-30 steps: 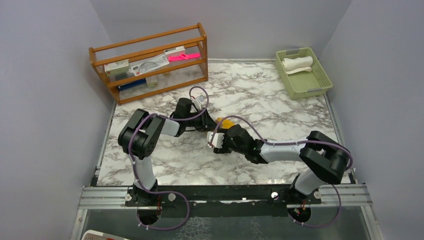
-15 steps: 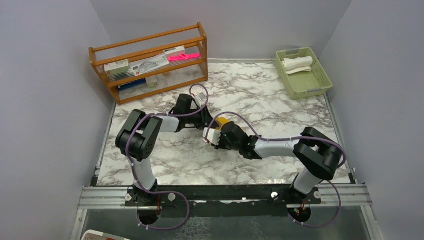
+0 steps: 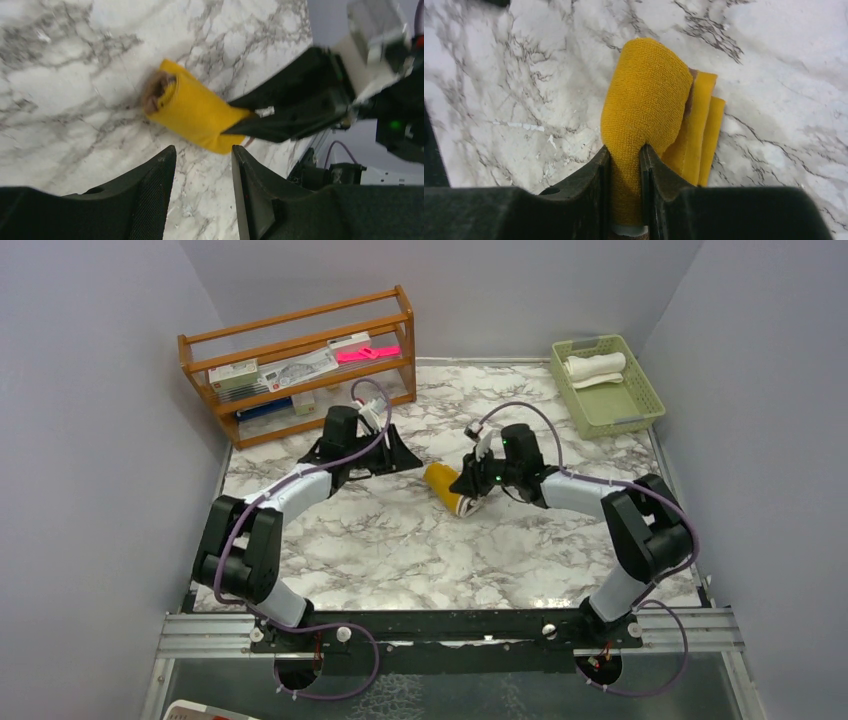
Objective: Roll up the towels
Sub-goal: Roll the towel at the center of the board.
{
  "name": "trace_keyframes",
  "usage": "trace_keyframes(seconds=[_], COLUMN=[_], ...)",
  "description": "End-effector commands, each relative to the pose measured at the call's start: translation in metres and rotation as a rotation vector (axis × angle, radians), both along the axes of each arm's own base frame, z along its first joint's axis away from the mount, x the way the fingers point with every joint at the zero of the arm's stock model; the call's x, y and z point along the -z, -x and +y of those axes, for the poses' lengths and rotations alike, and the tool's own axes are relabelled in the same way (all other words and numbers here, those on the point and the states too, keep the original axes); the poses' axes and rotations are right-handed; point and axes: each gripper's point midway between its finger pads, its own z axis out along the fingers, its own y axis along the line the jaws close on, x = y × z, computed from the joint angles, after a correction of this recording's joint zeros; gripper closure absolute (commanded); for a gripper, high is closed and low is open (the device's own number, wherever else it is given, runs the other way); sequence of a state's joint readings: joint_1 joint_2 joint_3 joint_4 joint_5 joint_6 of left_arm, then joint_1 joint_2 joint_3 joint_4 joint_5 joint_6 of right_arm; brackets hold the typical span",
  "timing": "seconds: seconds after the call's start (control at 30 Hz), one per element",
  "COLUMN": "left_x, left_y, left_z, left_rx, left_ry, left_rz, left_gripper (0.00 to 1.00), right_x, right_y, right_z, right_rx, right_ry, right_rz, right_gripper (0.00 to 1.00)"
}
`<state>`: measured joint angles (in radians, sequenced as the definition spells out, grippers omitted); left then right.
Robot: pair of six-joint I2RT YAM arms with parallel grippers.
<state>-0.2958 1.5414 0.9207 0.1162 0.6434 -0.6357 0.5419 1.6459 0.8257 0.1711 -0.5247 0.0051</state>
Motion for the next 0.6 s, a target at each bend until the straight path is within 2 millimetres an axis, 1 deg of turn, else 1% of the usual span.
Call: trace_keyframes(seconds=[0.0,0.1,0.17,0.2,0.23,0.3,0.33,0.37,0.4,0.5,0.57], left_x=[0.026,0.037,0.048,0.05,0.057,0.066,0.067,0.076,0.081,0.087,0.089], left_y=[0.026,0.029,0.028,0.027,0.027,0.026,0.026,0.026,0.025,0.027,0.026], left_z=[-0.022,-0.034,-0.036,-0.037,-0.038,-0.038,-0.038,-0.038,-0.038,-0.042,-0.046], left_rx=[0.062,0.069,0.055,0.051,0.044,0.026,0.018,0.004,-0.007,-0.023,-0.027], left_ry=[0.015,0.016,0.016,0.018,0.012,0.006,0.007,-0.002,-0.003,0.012,0.024], left_rz=[0.064,0.088,0.12,0.129,0.151,0.18,0.187,0.211,0.226,0.258,0.267], left_gripper=[0.52,0.52,0.52,0.52,0.51,0.48,0.45,0.42,0.4,0.35,0.34], right_x=[-0.003,0.001,0.008,0.012,0.014,0.016,0.016,0.013,0.012,0.014,0.015], right_y=[0.02,0.02,0.02,0.021,0.021,0.023,0.024,0.022,0.022,0.024,0.026], right_z=[0.003,-0.005,-0.009,-0.011,-0.012,-0.015,-0.017,-0.019,-0.022,-0.03,-0.032], right_rx=[-0.043,-0.008,0.013,0.023,0.035,0.055,0.07,0.081,0.098,0.144,0.157], right_ry=[-0.245,-0.336,-0.375,-0.387,-0.404,-0.45,-0.479,-0.516,-0.548,-0.634,-0.671], right_rz=[0.34,0.453,0.525,0.555,0.583,0.629,0.651,0.651,0.666,0.735,0.772], right_gripper=[0.76,0.76,0.76,0.76,0.76,0.77,0.77,0.77,0.78,0.81,0.81])
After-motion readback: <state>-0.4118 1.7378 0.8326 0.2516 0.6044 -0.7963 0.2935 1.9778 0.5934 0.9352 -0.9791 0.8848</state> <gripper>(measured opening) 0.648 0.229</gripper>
